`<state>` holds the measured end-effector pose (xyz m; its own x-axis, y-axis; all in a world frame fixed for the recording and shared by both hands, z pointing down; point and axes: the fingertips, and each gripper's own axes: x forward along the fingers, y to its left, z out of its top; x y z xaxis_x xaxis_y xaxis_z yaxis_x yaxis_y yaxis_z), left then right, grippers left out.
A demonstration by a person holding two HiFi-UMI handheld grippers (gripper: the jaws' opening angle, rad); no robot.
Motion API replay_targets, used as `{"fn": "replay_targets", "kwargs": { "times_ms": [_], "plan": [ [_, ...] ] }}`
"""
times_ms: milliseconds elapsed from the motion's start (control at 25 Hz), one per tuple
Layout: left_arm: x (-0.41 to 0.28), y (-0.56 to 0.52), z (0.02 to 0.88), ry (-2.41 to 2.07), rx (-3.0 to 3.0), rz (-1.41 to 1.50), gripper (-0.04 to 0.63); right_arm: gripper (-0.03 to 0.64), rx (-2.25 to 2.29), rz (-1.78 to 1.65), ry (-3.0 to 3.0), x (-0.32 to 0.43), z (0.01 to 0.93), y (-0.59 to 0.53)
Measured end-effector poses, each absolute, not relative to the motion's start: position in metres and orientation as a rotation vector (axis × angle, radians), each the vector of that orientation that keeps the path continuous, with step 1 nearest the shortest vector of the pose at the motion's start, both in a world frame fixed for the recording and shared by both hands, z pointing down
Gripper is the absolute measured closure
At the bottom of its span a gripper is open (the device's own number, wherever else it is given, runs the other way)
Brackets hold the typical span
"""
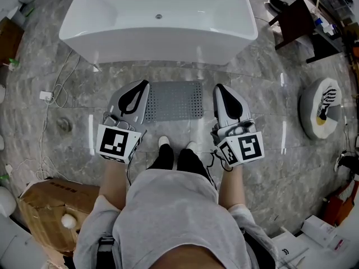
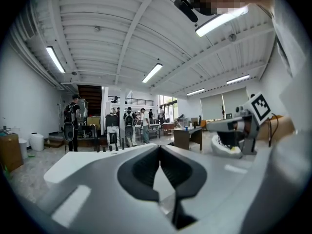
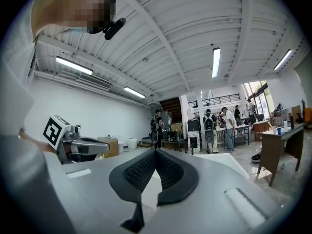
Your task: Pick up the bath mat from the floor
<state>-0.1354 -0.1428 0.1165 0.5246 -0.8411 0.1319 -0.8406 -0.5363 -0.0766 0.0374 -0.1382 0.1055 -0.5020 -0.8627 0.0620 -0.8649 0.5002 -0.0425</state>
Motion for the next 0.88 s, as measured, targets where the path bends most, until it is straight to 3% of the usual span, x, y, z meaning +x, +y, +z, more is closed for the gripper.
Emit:
{"fn": "replay_targets", "kwargs": {
  "times_ms": [880],
  "plan": [
    [-0.121, -0.190, 0.166, 1.639, -2.740, -0.340, 0.594, 0.618, 1.476, 0.203, -2.660, 0.066, 0.156, -0.202]
  ]
}}
